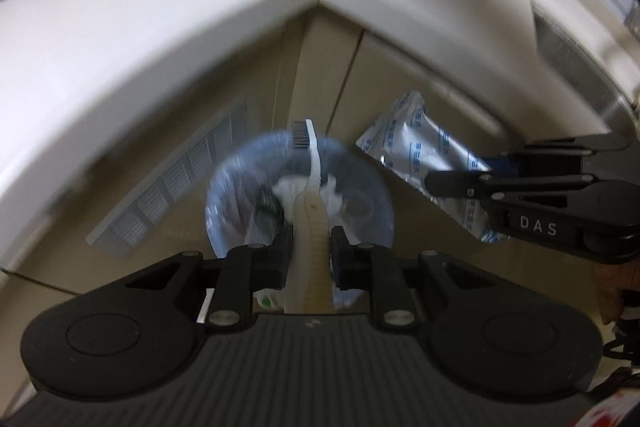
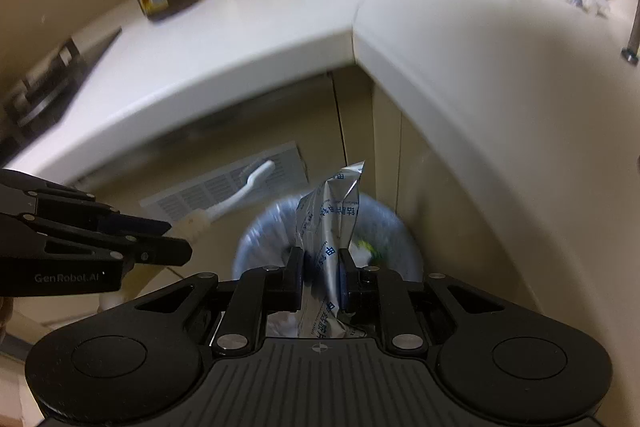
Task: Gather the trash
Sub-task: 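Carry the foil packet and toothbrush down over the wastebasket, then open both tools to drop the foil packet and toothbrush in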
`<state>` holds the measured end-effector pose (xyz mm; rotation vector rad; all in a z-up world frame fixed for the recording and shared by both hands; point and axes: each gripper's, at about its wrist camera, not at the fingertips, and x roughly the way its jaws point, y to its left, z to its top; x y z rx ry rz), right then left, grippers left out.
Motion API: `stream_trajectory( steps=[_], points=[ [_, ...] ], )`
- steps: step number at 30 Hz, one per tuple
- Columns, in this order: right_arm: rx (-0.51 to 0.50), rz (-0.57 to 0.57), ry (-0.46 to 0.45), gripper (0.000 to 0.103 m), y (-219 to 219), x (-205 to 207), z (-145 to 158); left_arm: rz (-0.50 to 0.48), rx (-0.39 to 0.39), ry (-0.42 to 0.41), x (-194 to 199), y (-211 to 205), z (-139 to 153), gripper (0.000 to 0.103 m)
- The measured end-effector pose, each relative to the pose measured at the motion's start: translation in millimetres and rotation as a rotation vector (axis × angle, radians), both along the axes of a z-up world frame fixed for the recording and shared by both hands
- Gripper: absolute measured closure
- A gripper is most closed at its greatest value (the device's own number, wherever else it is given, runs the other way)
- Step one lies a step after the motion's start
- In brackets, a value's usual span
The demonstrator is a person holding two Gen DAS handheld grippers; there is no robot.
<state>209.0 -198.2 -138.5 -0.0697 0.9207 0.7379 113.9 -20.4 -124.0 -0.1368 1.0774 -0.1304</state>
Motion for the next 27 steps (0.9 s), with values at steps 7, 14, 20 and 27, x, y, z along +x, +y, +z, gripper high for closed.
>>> stream_trajectory(
  steps=[7, 14, 20, 27],
  points=[
    [-0.044, -0.008, 0.073, 0.086, 12, 21, -53, 0.067, 0.004, 0.103, 21, -5, -56, 0.085],
    [-0.060, -0.017, 0.095, 0.086, 20, 38, -89, 0.134, -0.013, 0.144, 58, -16, -100, 0.085],
    [-0.058, -0.019, 0.127, 0.086, 15, 47, -115, 0.139, -0.014, 0.192, 76, -21, -131, 0.085],
    [-0.056, -0.043, 0.158, 0.086, 14, 57, -133, 0.148, -0.016, 0.243, 93, -23, -162, 0.085]
  ],
)
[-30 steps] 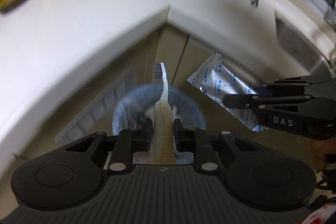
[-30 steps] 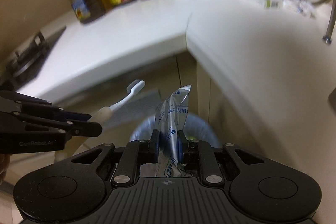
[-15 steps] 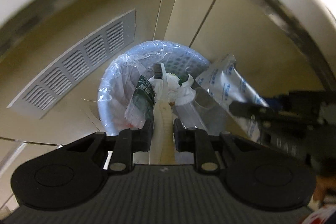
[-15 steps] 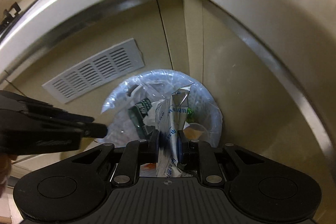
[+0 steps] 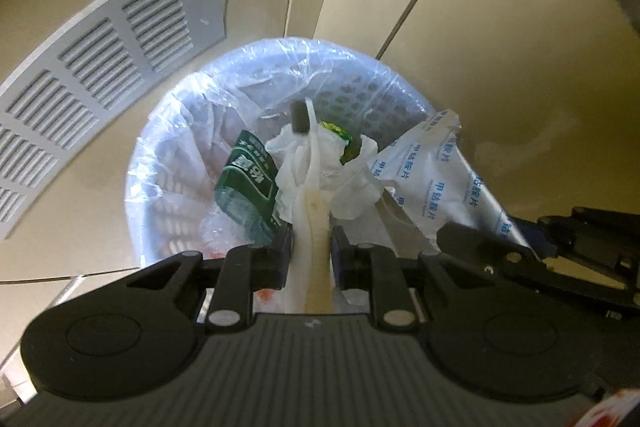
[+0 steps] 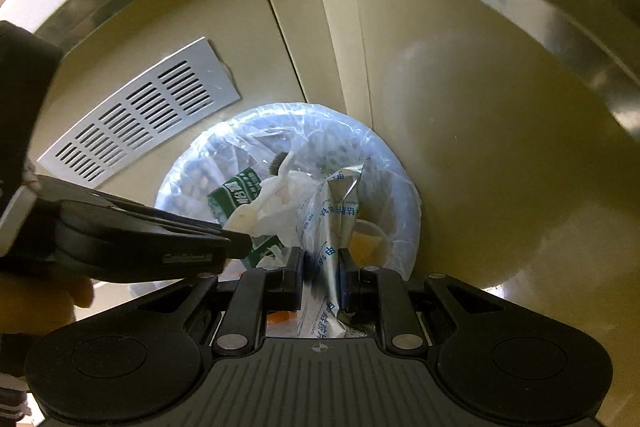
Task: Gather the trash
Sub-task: 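Open both tools to drop the foil packet and toothbrush in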
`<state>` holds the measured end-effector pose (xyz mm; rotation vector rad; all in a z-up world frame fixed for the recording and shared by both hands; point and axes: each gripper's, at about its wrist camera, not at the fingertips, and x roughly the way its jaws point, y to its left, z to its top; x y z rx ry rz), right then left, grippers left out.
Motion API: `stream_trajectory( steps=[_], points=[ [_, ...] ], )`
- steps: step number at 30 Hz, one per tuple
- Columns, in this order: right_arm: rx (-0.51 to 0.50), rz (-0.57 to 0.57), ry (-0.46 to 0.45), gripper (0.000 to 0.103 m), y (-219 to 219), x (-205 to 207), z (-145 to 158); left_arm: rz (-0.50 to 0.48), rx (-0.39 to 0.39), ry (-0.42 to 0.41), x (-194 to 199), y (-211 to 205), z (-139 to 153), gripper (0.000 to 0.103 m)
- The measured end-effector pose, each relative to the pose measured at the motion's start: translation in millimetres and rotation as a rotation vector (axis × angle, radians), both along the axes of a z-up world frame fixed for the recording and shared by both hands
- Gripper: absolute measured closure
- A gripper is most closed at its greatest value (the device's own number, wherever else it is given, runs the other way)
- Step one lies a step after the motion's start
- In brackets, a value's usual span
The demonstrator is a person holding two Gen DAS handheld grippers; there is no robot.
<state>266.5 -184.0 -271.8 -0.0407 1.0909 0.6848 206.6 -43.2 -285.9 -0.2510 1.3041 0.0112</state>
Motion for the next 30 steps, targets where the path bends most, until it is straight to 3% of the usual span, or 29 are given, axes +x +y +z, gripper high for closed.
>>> stream_trajectory(
  steps=[6, 8, 19, 30],
  points=[
    [0.008, -0.018, 0.015, 0.086, 2, 5, -9, 0.004, -0.011, -0.005, 1, 2, -2, 0.085],
    [0.015, -0.020, 0.017, 0.086, 2, 6, -8, 0.012, -0.014, -0.025, -3, 6, 6, 0.080],
    [0.065, -0.013, 0.039, 0.086, 21, 5, -4, 0.066, 0.007, -0.104, -24, 30, 46, 0.079],
    [0.089, -0.054, 0.148, 0.086, 40, 10, -37, 0.077, 0.013, -0.091, -31, 47, 41, 0.079]
  ],
)
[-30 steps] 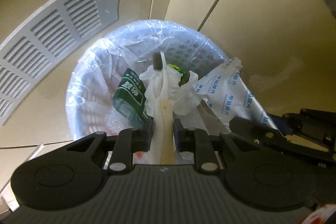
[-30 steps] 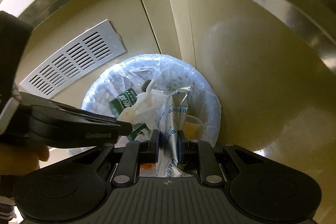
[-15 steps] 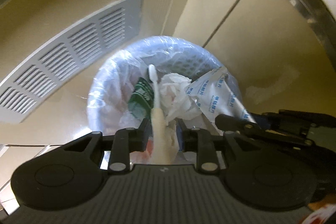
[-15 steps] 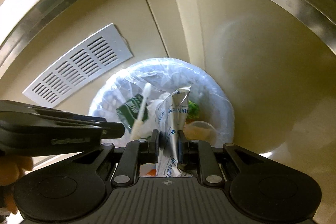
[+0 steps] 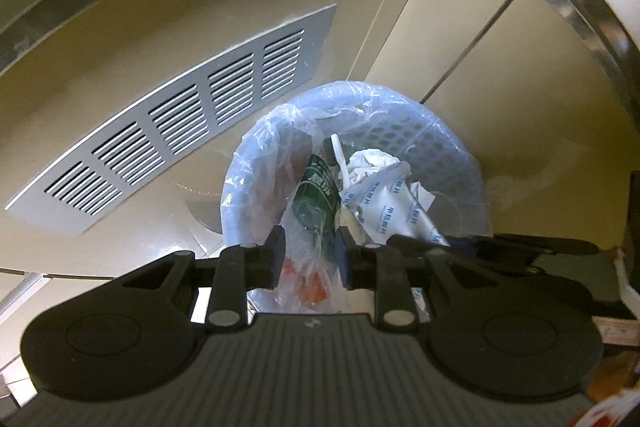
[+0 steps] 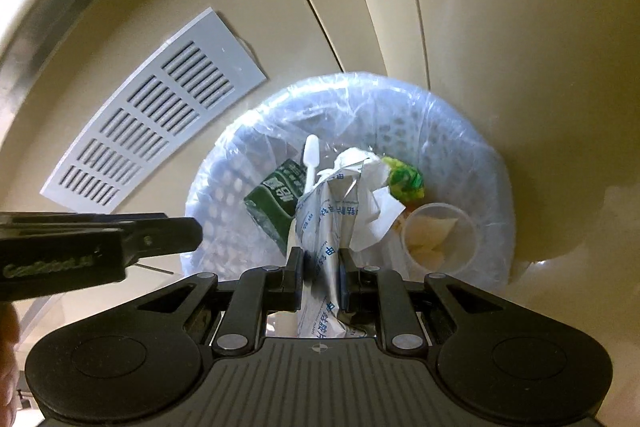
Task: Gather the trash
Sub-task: 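Open both tools to drop the foil packet and toothbrush in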
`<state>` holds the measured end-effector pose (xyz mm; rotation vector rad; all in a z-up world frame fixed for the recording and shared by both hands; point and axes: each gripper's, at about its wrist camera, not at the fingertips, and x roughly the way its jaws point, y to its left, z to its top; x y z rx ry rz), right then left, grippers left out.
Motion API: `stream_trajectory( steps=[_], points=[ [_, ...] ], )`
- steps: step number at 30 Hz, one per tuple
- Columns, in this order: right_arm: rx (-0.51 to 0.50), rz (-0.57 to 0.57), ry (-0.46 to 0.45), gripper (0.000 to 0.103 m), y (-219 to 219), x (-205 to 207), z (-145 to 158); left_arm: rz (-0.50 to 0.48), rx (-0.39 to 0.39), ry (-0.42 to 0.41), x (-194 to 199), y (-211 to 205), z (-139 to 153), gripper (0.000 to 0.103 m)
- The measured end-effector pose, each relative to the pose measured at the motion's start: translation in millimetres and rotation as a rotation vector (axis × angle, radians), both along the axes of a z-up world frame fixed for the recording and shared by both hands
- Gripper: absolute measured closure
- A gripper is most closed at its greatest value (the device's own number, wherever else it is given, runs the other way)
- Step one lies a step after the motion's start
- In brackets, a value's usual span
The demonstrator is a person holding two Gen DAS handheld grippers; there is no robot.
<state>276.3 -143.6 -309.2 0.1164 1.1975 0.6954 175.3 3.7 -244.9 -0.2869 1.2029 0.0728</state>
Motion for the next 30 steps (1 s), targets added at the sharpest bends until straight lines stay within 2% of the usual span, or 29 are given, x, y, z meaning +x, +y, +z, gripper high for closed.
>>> stream_trajectory(
  steps=[9, 10, 12, 14, 15, 22, 30],
  points=[
    [-0.028, -0.014, 0.024, 0.085, 9, 2, -24, 0.000, -0.003, 0.011, 0, 0, -7, 0.079],
    [-0.023, -0.017, 0.024, 0.083, 9, 3, -25, 0.002, -0.004, 0.010, 1, -1, -8, 0.079],
    [-0.014, -0.021, 0.024, 0.073, 7, 2, -23, 0.003, -0.003, 0.005, -1, 0, -7, 0.079],
    [-0.002, -0.030, 0.010, 0.046, 3, 0, -17, 0.004, -0.002, -0.003, -2, 1, -4, 0.080],
    [0.004, -0.035, -0.002, 0.044, -1, -2, -12, 0.004, 0.000, -0.007, -3, 1, -3, 0.080],
    [-0.005, -0.063, -0.040, 0.044, -17, -17, 17, 0.006, 0.001, -0.025, -16, 4, 11, 0.079],
    [-0.015, -0.080, -0.084, 0.044, -33, -40, 65, -0.002, -0.005, -0.058, -33, 3, 40, 0.079]
  ],
)
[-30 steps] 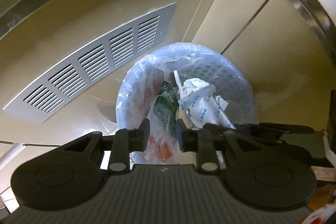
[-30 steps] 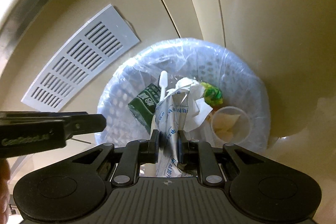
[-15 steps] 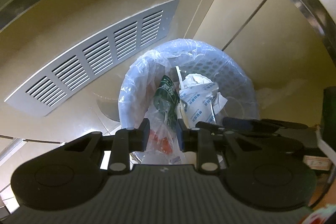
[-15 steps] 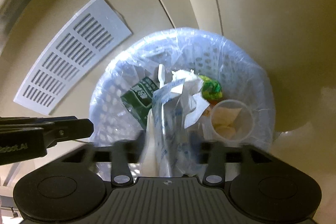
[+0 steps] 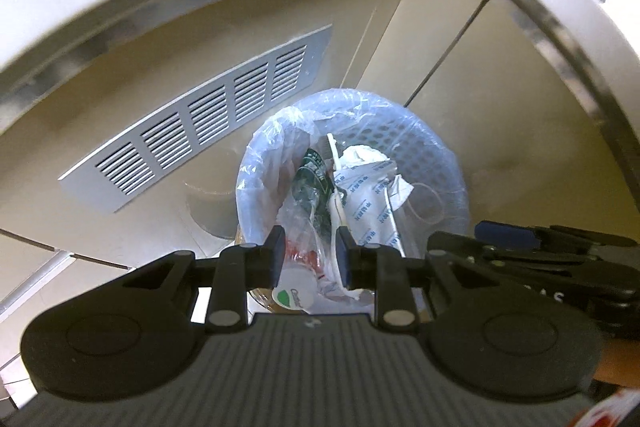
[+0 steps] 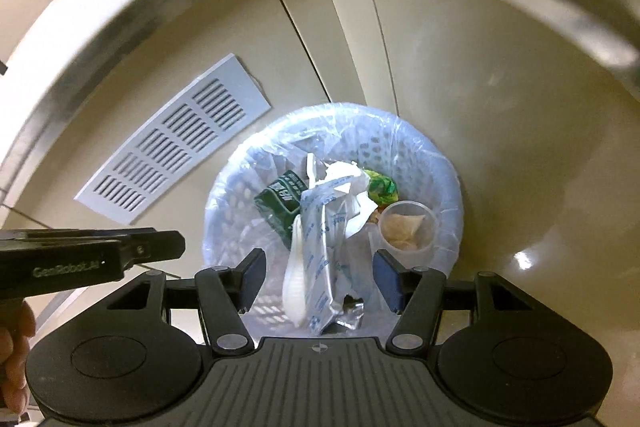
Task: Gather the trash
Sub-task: 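Open both tools to drop the foil packet and toothbrush in, then raise both tools back up toward the counter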
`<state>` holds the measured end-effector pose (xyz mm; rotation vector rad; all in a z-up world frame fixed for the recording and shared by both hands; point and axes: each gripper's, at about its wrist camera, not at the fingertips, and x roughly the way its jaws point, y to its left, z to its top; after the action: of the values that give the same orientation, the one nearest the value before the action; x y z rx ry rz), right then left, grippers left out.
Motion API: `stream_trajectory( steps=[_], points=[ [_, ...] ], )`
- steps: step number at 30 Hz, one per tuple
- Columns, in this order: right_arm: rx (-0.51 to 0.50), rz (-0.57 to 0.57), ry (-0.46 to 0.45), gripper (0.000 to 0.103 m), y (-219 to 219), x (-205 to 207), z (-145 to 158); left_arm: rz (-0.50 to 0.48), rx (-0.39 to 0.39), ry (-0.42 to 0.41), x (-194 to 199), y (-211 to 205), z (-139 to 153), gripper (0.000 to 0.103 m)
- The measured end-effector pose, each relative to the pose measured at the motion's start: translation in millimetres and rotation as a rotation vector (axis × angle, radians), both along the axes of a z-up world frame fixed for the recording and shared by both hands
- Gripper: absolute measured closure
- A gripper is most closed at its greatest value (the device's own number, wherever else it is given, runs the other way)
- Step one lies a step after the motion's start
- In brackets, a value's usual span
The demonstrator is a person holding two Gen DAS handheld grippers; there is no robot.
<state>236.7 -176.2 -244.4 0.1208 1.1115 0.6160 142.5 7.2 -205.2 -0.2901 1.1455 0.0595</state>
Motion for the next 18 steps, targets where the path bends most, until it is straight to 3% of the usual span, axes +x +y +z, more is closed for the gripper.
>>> stream_trajectory(
  steps=[18],
  points=[
    [0.012, -0.001, -0.104, 0.043, -20, -20, 90, -0.054, 0.020, -0.108, -21, -11, 67, 0.073]
  ],
)
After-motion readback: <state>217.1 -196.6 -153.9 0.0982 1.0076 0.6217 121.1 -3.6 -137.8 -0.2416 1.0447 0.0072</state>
